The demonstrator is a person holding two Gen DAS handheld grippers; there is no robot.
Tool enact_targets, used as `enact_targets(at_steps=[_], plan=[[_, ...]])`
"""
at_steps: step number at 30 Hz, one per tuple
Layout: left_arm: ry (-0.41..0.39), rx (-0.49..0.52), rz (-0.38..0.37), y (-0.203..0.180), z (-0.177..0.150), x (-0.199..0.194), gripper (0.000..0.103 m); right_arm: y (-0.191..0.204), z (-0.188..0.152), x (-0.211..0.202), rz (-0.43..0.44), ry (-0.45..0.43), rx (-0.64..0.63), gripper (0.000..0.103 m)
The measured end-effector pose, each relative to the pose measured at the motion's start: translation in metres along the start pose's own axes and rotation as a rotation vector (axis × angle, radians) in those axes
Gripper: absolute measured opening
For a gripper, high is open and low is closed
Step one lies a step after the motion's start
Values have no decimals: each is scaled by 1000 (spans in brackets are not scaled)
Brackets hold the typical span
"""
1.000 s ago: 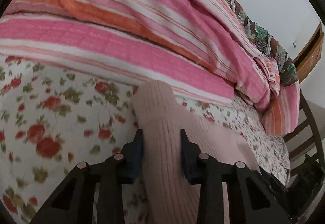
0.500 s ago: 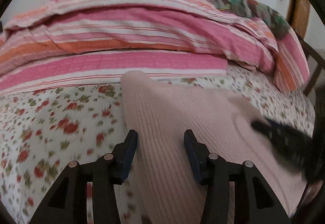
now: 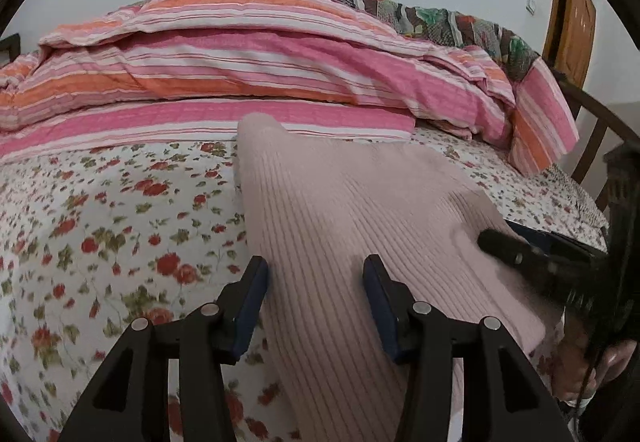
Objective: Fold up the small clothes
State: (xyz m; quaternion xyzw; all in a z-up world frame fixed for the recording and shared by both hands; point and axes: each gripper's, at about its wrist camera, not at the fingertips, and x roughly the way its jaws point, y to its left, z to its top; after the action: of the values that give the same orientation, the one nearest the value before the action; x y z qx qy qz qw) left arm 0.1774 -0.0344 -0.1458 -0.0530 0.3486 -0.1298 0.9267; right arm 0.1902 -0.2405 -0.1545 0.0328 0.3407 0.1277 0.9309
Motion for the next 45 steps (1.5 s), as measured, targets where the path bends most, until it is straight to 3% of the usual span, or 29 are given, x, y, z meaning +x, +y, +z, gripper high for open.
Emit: enact_targets(at_steps=[2, 3, 4, 7, 10, 13, 20, 23, 28, 33, 39, 45], plan=[[7, -31, -16, 4, 0, 1, 49, -7, 6, -1, 28, 0, 74, 48], [11, -43, -24, 6, 1, 2, 49, -5, 8, 1, 26, 3, 79, 40], [12, -50, -28, 6, 1, 3, 50, -2, 10, 3, 26, 7, 74, 24], [17, -66, -31, 8, 1, 0, 50, 11, 15, 3, 30, -23, 14, 14], [11, -60, -38, 5, 1, -3, 52, 2, 11, -11, 84, -88, 52, 13], [17, -59, -45, 2, -1, -1, 54, -4, 0, 9, 6, -7, 52, 14], [18, -72, -45, 7, -3, -2, 54, 22, 15, -3, -100, -31, -25, 18], [21, -71, -63, 11, -5, -5, 55, 29, 12, -9, -108, -63, -48, 20], [26, -37, -106, 11, -14, -17, 57, 21, -2, -5, -129, -35, -53, 26], [26, 17, -138, 9, -34, -35, 57, 16, -5, -25, -111, -45, -33, 30], [43, 0, -190, 16, -53, -50, 57, 14, -14, -45, -48, -48, 0, 33], [44, 61, -137, 8, -65, -53, 55, 13, -24, -61, 26, -63, 39, 38]])
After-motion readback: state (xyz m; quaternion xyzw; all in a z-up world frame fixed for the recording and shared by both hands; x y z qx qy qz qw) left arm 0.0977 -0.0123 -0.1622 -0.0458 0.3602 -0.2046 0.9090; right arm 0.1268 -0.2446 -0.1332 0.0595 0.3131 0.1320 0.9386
